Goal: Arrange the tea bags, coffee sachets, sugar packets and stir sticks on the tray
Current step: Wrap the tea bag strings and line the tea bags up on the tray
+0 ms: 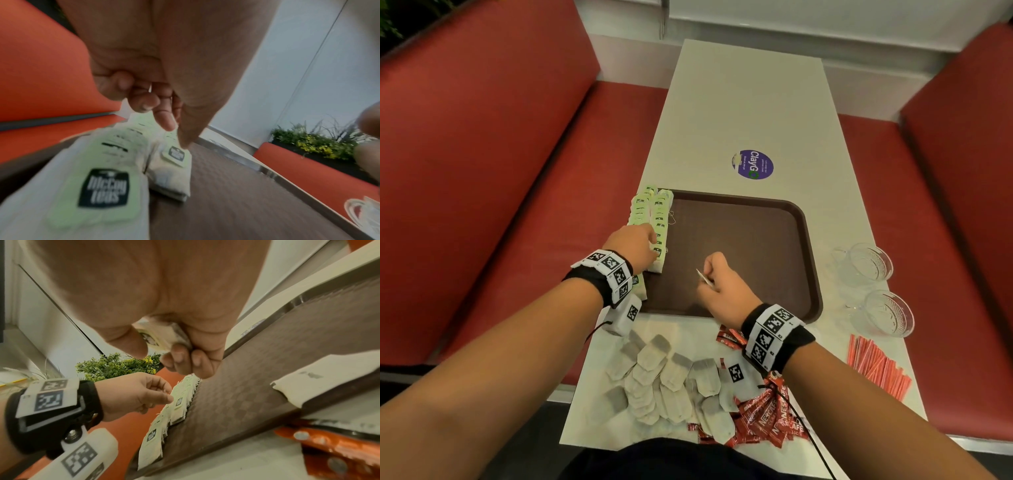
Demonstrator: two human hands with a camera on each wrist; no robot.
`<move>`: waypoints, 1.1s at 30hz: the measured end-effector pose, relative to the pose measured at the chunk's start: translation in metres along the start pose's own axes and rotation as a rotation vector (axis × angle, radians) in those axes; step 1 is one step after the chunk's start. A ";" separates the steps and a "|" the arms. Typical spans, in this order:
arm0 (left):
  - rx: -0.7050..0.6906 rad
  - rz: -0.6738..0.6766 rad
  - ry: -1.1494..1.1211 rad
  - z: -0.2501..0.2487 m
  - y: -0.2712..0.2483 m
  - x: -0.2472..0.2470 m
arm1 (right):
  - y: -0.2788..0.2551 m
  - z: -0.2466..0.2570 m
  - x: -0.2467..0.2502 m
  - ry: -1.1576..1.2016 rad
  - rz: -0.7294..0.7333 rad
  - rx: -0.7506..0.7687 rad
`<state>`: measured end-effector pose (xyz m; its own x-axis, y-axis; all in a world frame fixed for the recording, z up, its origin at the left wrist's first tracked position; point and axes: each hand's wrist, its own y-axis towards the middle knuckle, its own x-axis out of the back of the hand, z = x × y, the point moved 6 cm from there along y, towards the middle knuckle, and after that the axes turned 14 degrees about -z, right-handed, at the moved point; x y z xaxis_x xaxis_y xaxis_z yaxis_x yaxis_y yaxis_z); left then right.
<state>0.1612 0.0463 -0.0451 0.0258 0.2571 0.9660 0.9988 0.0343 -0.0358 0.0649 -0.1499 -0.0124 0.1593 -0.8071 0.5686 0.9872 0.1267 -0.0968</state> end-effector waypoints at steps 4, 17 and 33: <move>-0.148 0.159 0.100 -0.019 -0.009 -0.018 | 0.001 0.003 0.004 -0.067 -0.021 0.052; -0.318 0.034 -0.546 -0.060 -0.041 0.042 | 0.006 0.001 0.014 -0.092 -0.107 0.101; -0.212 -0.039 -0.332 -0.012 -0.033 0.039 | -0.018 -0.023 -0.007 -0.298 0.164 0.190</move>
<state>0.1299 0.0433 -0.0026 0.0071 0.5593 0.8289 0.9862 -0.1408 0.0866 0.0460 -0.1597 -0.0333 0.2827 -0.5680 0.7730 0.9274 0.3677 -0.0690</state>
